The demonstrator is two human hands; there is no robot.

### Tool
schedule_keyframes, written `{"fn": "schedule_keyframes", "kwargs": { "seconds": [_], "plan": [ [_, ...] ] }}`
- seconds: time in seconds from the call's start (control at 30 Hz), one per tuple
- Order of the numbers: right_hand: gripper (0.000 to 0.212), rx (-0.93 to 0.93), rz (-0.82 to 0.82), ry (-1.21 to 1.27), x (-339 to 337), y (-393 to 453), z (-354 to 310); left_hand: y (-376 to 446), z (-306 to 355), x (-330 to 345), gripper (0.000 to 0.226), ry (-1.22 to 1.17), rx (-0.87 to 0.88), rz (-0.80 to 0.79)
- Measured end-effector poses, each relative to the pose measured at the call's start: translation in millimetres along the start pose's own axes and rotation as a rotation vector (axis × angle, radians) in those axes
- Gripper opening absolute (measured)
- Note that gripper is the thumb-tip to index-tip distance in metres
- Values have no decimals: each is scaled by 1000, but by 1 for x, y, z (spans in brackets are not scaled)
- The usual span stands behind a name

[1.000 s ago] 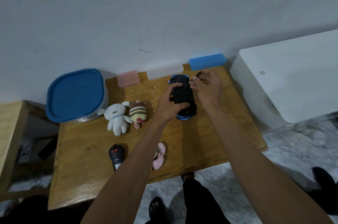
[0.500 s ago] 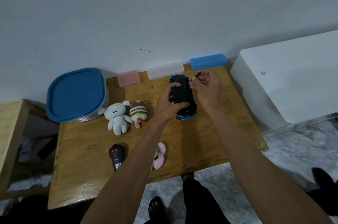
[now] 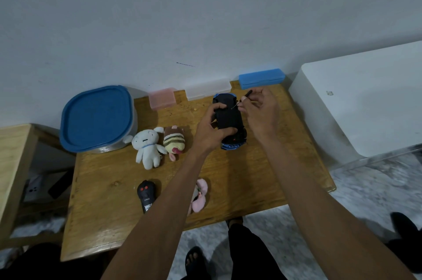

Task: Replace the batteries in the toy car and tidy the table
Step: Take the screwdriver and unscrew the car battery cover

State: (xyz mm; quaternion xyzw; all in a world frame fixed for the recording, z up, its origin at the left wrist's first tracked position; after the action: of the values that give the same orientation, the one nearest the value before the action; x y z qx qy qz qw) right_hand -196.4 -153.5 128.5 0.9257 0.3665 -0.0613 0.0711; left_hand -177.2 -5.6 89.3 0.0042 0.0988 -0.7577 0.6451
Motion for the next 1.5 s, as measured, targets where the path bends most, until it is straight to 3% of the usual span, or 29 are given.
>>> {"fn": "schedule_keyframes", "kwargs": {
  "seconds": [0.33,0.53,0.73,1.5],
  "plan": [
    [16,-33,-14,-57,1,-1,5,-2,0,0,67,-7,4,-12],
    [32,-261,-57,-190,0,0,3,-4,-1,2,67,0,6,-9],
    [23,-452,-41,-238,1,0,-5,-3,3,3,66,14,7,-3],
    [22,-536,66,-236,3,-1,-7,-10,5,9,65,-32,-21,26]
  ]
}}
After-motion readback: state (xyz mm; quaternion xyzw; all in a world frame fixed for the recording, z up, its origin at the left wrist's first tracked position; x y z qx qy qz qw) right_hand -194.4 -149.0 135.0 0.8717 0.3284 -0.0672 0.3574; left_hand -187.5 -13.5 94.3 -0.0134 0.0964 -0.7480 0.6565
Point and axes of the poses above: each hand's wrist, its own y-axis towards the middle knuckle, its own x-axis out of the palm, z = x × y, the point moved 1 cm from there along y, towards the middle knuckle, and after that the axes turned 11 degrees about z, right-handed, at the moved point
